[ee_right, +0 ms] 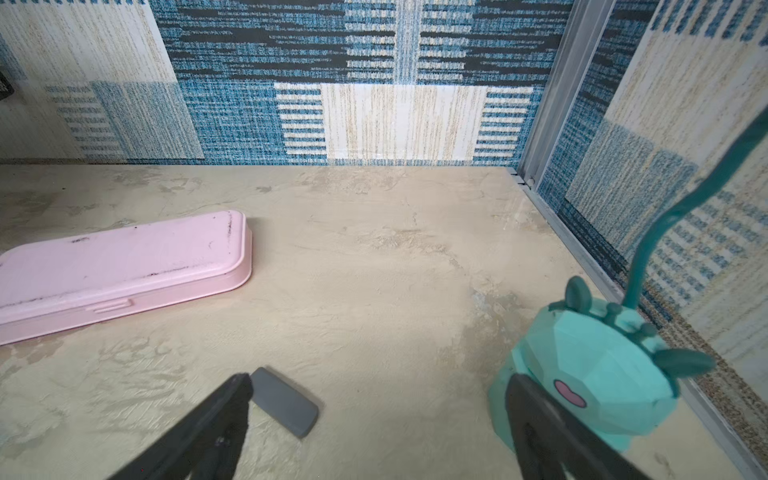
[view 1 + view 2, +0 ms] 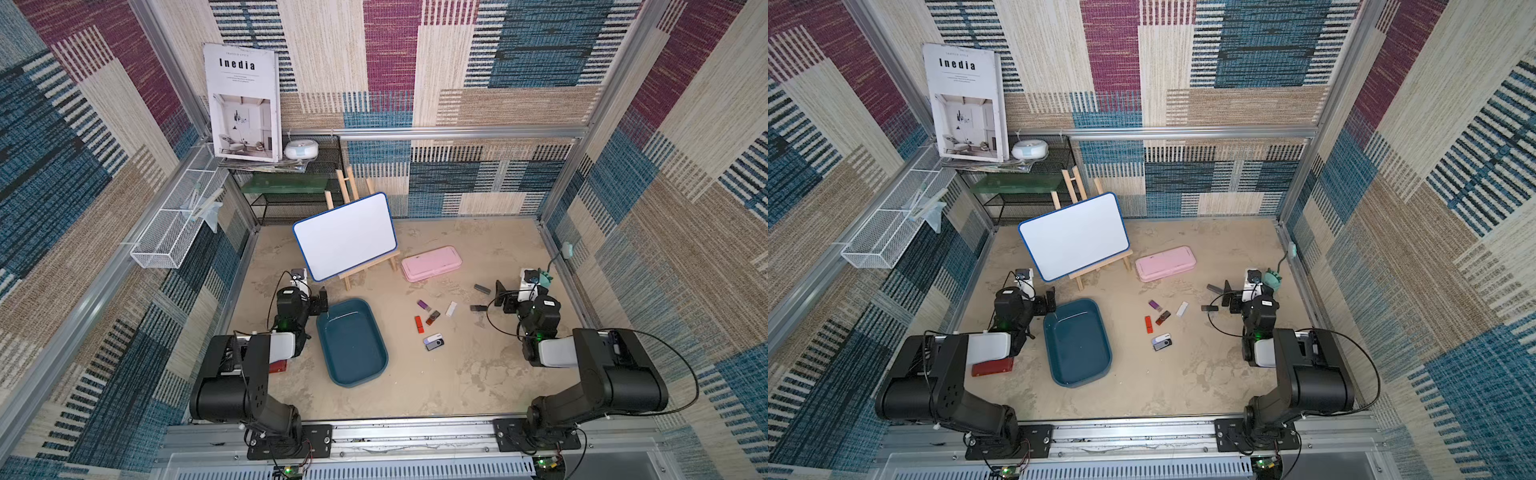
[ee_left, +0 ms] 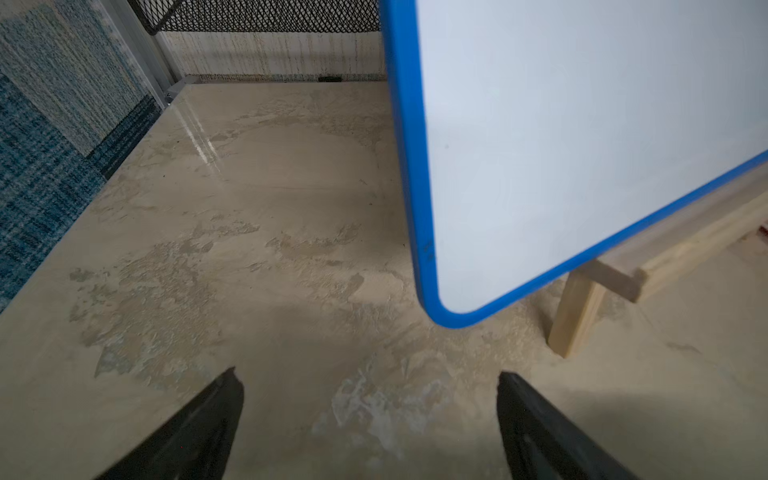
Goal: Put the usb flash drive into the storage box
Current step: Pick up the USB flash from the center of the board.
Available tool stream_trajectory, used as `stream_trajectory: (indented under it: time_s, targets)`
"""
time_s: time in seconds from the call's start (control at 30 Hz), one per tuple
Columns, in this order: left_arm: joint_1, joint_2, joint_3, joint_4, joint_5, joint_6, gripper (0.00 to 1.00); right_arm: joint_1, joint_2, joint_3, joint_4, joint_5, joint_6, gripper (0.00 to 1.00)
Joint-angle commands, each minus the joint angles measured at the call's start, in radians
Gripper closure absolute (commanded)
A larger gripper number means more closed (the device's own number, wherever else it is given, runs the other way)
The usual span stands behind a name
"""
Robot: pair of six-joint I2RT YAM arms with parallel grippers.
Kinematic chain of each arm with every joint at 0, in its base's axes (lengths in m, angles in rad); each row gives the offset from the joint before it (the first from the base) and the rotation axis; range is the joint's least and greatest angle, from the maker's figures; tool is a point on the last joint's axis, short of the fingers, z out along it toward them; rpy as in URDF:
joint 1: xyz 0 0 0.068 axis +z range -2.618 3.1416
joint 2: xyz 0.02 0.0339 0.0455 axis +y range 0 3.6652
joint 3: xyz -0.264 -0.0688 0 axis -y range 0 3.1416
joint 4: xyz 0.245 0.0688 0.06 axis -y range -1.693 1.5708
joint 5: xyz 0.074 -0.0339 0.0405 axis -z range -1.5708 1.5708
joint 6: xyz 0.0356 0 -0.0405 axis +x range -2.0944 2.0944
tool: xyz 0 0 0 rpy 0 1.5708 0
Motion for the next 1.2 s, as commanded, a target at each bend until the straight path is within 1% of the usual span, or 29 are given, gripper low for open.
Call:
stream_trajectory:
  time_s: [0.0, 0.97, 1.0, 1.03, 1.07, 1.1, 1.17]
  targets:
    - [0.001, 0.001, 0.002, 0.024, -0.008, 0.006, 0.01, 0.002, -0.003, -0.001, 0.025, -0.003, 0.0, 0.01]
    - [0.003, -0.001, 0.0, 0.025, -0.005, 0.005, 0.01, 0.001, -0.002, 0.002, 0.02, -0.007, 0.002, 0.01]
    - [0.003, -0.003, -0.003, 0.029, -0.007, 0.004, 0.01, 0.002, -0.002, 0.002, 0.019, -0.006, 0.001, 0.01]
    - [0.0, -0.008, 0.0, 0.039, -0.032, -0.001, 0.01, 0.002, -0.002, 0.002, 0.02, -0.007, 0.001, 0.01]
    - [-0.003, -0.046, 0.027, -0.038, -0.067, -0.013, 0.01, 0.002, -0.004, 0.0, 0.022, -0.007, 0.002, 0.01]
    - [-0.006, -0.107, 0.094, -0.242, -0.117, -0.047, 0.01, 0.001, -0.005, 0.0, 0.027, -0.001, 0.003, 0.01]
    - [-0.003, -0.172, 0.263, -0.608, -0.269, -0.167, 0.01, 0.001, -0.038, 0.021, -0.023, 0.005, 0.011, 0.01]
